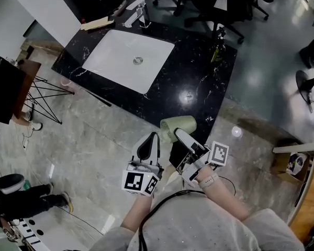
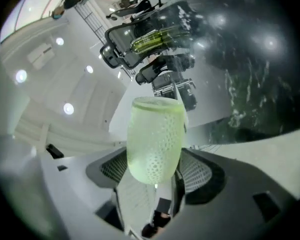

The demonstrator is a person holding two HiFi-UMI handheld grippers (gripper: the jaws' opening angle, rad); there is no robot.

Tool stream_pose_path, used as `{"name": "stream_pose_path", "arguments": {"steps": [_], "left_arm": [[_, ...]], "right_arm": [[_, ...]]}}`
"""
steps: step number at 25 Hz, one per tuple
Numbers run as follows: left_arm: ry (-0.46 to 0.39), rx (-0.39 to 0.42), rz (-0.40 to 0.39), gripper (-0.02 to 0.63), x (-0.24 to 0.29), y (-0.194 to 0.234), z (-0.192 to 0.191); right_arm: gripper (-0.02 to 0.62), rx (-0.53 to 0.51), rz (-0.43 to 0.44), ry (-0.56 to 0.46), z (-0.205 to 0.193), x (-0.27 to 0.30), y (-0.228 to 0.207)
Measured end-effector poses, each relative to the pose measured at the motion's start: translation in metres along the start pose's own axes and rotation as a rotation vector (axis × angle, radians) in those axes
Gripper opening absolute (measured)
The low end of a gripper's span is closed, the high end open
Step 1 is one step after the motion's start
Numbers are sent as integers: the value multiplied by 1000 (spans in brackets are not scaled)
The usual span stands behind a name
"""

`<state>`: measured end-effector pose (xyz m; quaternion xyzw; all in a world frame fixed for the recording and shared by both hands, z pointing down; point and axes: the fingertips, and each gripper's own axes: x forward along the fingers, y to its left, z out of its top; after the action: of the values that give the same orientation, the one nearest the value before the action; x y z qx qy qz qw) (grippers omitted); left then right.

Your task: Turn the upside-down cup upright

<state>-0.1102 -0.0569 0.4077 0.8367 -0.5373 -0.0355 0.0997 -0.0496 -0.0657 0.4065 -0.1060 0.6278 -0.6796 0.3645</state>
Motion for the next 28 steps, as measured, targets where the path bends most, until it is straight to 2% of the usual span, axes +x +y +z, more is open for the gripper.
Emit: {"name": "stream_pose_path", "arguments": {"steps": [2,5,7,11,14,19,23,28], "left_arm": [[6,-5,9,8,0,3,-1],[11,-7,22,8,0,4,3],[15,4,15,8,0,3,4],[14,17,1,8,0,3,4],[25,16,-17,8,-1,1,-1],[40,29,-42,8,-4,-2,-7],[60,47,-33,8,-10,4,-11],[82,67,-17,8,-20,13,-17]], "right_arm": [[330,57,104,-44,2,1,5],[330,80,218,-63,1,2,17],[330,119,254,-101,4,-1,20],[330,112,261,-132,3,-11,14],[328,158,299,-172,3,-20,9],[327,234,442,-225,6,-26,9],[327,299,578,-252,6,-28,7],[327,327,738,-263,13,-27,10]]}}
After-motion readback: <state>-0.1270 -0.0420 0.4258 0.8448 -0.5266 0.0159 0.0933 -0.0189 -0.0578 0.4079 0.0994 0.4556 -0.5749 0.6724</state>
